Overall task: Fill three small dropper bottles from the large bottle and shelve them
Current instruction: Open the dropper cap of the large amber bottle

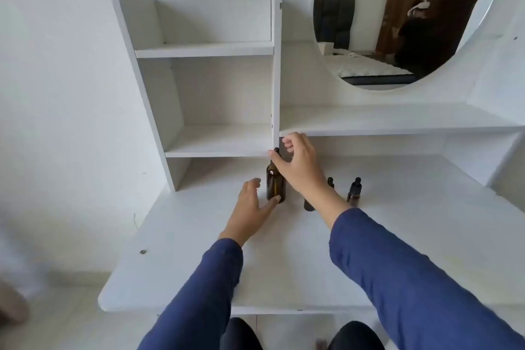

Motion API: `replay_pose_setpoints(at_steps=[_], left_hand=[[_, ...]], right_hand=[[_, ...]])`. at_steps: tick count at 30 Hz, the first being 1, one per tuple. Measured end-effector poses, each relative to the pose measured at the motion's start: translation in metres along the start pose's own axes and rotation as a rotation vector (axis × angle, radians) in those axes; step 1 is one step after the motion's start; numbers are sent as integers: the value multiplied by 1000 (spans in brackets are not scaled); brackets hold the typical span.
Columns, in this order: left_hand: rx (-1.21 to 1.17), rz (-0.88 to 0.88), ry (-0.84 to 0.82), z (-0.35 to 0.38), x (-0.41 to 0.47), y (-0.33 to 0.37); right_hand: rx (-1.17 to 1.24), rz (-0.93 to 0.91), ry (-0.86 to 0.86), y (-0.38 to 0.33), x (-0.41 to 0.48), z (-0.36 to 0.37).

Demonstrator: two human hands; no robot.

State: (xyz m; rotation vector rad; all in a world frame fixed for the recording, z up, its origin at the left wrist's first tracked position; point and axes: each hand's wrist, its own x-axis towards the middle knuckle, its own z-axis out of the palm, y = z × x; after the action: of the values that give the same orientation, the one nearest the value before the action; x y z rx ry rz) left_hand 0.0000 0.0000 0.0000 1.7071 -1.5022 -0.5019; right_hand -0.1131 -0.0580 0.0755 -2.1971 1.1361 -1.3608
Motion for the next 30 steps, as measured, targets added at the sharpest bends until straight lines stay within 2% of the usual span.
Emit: replay_pose_setpoints(at_steps=[6, 10, 17, 22, 24, 27, 30], left_hand=[[-149, -96, 80, 19, 19, 6], [-179, -89, 147, 22, 22, 0], [-192, -40, 81, 16, 18, -2], [-228, -33, 26, 12, 16, -4], [-230, -22, 32, 14, 16, -5], [-209, -12, 41, 16, 17, -7], [-196, -10, 42, 17, 17, -8]], right_hand=[[-39, 105, -75, 4, 10, 10], [-7, 147, -81, 10, 15, 12], [31, 144, -211, 9, 22, 3], [156, 183, -446, 8, 25, -12], [124, 157, -391, 6, 24, -13], [81, 105, -214, 6, 21, -6], [117, 120, -185, 6, 20, -5]])
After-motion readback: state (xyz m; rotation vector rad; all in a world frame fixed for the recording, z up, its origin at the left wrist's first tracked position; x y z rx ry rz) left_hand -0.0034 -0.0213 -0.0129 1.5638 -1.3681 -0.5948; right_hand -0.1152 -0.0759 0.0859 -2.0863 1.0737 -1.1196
